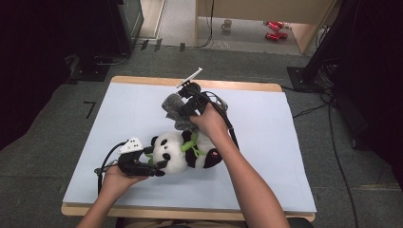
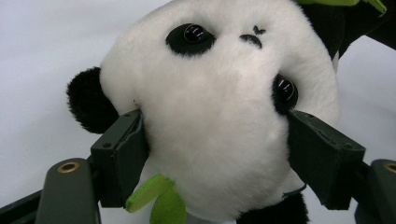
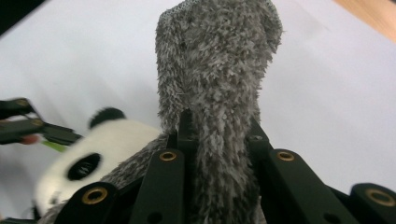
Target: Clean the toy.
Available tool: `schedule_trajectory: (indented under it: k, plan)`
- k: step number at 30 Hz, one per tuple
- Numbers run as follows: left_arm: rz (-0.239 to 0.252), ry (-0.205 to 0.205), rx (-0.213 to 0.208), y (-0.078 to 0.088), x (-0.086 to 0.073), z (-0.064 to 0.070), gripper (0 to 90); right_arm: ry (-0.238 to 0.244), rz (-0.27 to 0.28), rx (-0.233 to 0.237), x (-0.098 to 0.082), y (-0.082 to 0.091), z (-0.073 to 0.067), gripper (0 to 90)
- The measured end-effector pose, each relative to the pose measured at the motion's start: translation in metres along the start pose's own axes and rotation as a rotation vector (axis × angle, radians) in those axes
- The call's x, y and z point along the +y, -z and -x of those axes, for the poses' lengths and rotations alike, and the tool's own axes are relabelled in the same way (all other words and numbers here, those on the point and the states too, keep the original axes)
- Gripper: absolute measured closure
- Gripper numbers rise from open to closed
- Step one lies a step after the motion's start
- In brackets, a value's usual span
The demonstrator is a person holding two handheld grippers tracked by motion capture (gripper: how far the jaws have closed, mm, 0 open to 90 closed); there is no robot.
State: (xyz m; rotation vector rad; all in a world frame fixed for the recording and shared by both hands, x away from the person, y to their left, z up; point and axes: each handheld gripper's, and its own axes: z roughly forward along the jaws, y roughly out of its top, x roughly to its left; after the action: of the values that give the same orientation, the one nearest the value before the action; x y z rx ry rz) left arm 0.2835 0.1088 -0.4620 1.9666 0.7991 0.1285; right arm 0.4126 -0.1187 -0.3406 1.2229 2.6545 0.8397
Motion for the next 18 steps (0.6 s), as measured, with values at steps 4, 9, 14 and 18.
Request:
schedule_trajectory:
  k: [4,9,14,18]
  plan:
    - [0.000,-0.003,-0.002,0.000,0.000,-0.001,23.5,0.035,0.012,0.038,0.009,-0.002,-0.019,75.8]
    - [0.002,-0.003,-0.002,0.000,0.000,-0.001,23.5,0.088,-0.019,0.098,0.016,-0.022,-0.049,75.6]
    - [0.001,0.006,-0.002,0.000,0.000,-0.002,23.0,0.113,-0.079,0.166,0.013,-0.050,-0.072,75.3]
    - [-0.009,0.002,0.000,0.000,0.000,-0.002,22.4,0.131,-0.141,0.147,0.002,-0.068,-0.074,75.1]
